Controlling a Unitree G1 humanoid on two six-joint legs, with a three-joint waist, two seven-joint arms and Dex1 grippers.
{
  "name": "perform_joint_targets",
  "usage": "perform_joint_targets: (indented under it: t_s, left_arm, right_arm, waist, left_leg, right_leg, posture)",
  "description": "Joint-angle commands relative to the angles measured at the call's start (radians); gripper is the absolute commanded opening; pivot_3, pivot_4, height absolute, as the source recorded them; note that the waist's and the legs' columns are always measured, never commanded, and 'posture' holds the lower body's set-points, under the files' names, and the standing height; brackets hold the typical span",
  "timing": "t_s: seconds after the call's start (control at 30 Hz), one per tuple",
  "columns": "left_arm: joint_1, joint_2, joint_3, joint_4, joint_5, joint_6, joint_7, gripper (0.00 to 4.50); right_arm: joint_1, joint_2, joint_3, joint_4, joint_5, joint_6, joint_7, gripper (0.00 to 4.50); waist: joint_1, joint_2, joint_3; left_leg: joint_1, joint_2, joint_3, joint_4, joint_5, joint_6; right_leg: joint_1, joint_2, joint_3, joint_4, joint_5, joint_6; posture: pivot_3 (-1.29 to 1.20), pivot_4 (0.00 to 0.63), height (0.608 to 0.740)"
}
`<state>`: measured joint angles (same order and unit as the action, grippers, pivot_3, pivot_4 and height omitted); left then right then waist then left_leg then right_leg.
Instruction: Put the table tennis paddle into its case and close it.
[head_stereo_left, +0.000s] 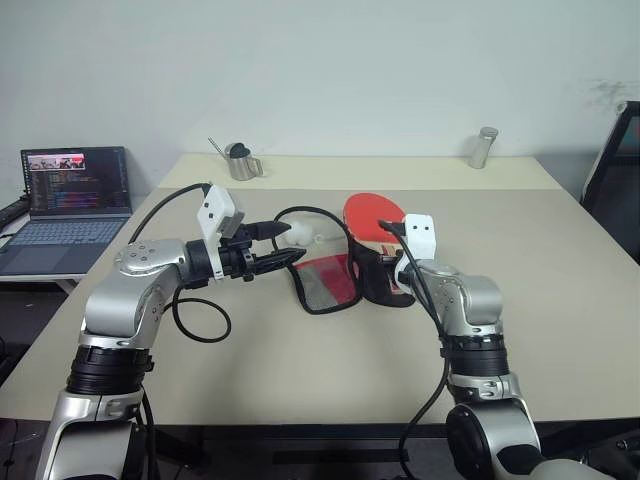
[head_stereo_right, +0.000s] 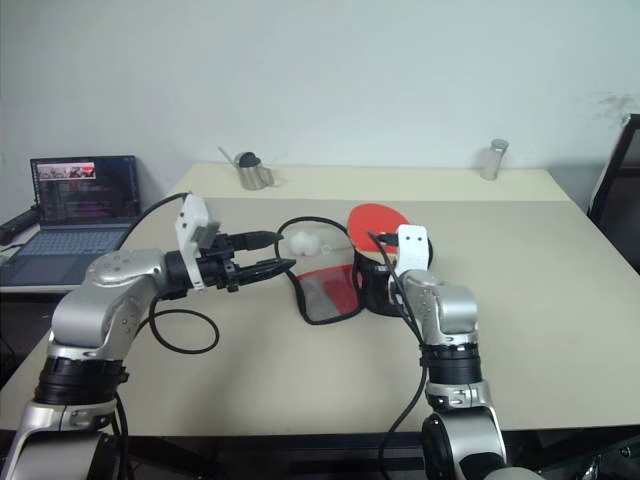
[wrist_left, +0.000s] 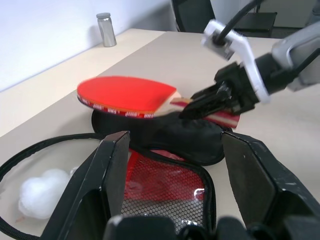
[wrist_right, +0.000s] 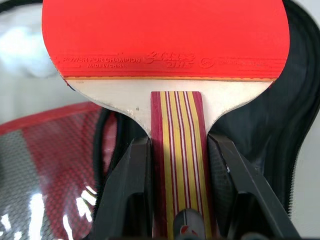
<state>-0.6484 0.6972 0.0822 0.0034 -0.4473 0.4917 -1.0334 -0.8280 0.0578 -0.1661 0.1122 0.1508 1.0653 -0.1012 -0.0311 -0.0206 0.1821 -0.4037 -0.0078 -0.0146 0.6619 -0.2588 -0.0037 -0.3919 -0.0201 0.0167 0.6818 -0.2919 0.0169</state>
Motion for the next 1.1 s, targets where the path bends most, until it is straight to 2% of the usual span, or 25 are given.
perform_joint_targets:
  t_s: [0.03, 0.33, 0.93, 1.0, 1.03, 1.1]
  left_arm:
    - [-0.003, 0.010, 0.020, -0.040, -0.005, -0.019, 0.009, 3.15]
    - [0.001, 0.006, 0.014, -0.044, -0.005, -0.022, 0.015, 3.15]
    - [0.002, 0.003, 0.008, -0.039, -0.004, -0.031, 0.014, 3.15]
    - [0.003, 0.003, 0.008, -0.037, -0.003, -0.033, 0.013, 3.15]
    - [0.002, 0.003, 0.007, -0.035, -0.002, -0.034, 0.013, 3.15]
    - [0.001, 0.002, 0.007, -0.031, -0.001, -0.037, 0.014, 3.15]
  right_arm:
    - [-0.033, -0.001, -0.014, 0.036, -0.025, -0.109, -0.047, 1.14]
    - [-0.049, 0.012, 0.002, 0.193, -0.048, -0.227, -0.079, 1.14]
    - [-0.097, 0.015, -0.019, 0.345, -0.050, -0.294, -0.126, 1.14]
    - [-0.096, 0.024, -0.027, 0.340, -0.037, -0.302, -0.127, 1.86]
    - [-0.097, 0.029, -0.030, 0.335, -0.031, -0.306, -0.128, 2.03]
    - [-0.100, 0.036, -0.030, 0.323, -0.029, -0.300, -0.134, 2.65]
  waist:
    - [-0.001, 0.000, 0.000]
    - [-0.005, 0.000, 0.000]
    - [-0.005, 0.000, 0.000]
    - [-0.005, 0.000, 0.000]
    - [-0.005, 0.000, 0.000]
    - [-0.004, 0.000, 0.000]
  left_leg:
    - [0.000, 0.000, 0.000, 0.000, 0.000, 0.000]
    - [0.000, 0.000, 0.000, 0.000, 0.000, 0.000]
    - [0.000, 0.000, 0.000, 0.000, 0.000, 0.000]
    - [0.000, 0.000, 0.000, 0.000, 0.000, 0.000]
    - [0.000, 0.000, 0.000, 0.000, 0.000, 0.000]
    - [0.000, 0.000, 0.000, 0.000, 0.000, 0.000]
  right_leg:
    - [0.000, 0.000, 0.000, 0.000, 0.000, 0.000]
    - [-0.001, 0.000, 0.000, 0.000, 0.000, 0.000]
    - [-0.001, 0.000, 0.000, 0.000, 0.000, 0.000]
    - [-0.001, 0.000, 0.000, 0.000, 0.000, 0.000]
    - [-0.001, 0.000, 0.000, 0.000, 0.000, 0.000]
    - [-0.001, 0.000, 0.000, 0.000, 0.000, 0.000]
  posture:
    - [0.00, 0.150, 0.740]
    - [0.00, 0.150, 0.740]
    - [0.00, 0.150, 0.740]
    - [0.00, 0.150, 0.740]
    - [0.00, 0.150, 0.740]
    - [0.00, 0.150, 0.740]
